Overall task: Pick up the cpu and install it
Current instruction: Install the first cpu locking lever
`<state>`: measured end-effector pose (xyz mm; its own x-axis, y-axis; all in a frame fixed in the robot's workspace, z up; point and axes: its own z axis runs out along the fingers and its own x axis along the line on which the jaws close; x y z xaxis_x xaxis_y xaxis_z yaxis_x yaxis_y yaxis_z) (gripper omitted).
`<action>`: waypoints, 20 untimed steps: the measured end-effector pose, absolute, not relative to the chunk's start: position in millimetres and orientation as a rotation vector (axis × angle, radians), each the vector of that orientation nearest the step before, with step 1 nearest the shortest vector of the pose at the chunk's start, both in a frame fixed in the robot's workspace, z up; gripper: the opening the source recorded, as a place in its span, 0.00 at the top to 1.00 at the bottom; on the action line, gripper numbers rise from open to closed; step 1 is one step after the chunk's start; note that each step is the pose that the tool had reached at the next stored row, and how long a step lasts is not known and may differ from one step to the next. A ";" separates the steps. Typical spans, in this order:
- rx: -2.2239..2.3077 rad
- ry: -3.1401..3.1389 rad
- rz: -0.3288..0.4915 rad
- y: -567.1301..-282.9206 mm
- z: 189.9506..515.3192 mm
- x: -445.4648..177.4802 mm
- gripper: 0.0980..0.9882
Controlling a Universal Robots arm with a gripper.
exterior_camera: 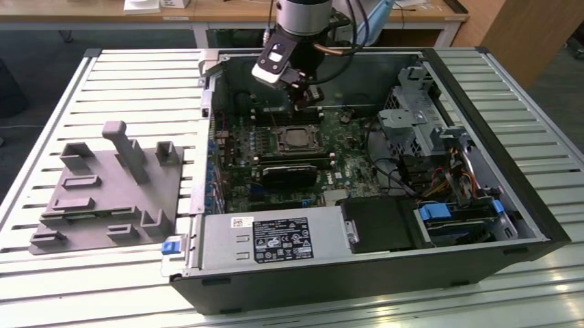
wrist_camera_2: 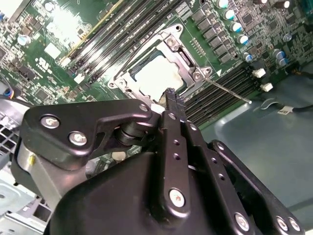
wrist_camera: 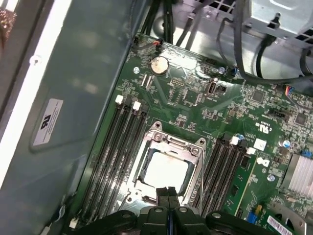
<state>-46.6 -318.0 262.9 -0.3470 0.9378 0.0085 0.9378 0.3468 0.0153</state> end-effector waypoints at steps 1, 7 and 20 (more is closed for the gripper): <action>1.782 2.585 0.027 -318.0 262.9 -46.6 0.99; 1.713 2.632 0.028 -318.0 262.9 -46.6 0.99; 1.567 2.722 0.028 -318.0 262.9 -46.6 0.99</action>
<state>-46.6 -318.0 262.9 -0.5022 0.8647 0.0085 0.8647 0.5020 0.0153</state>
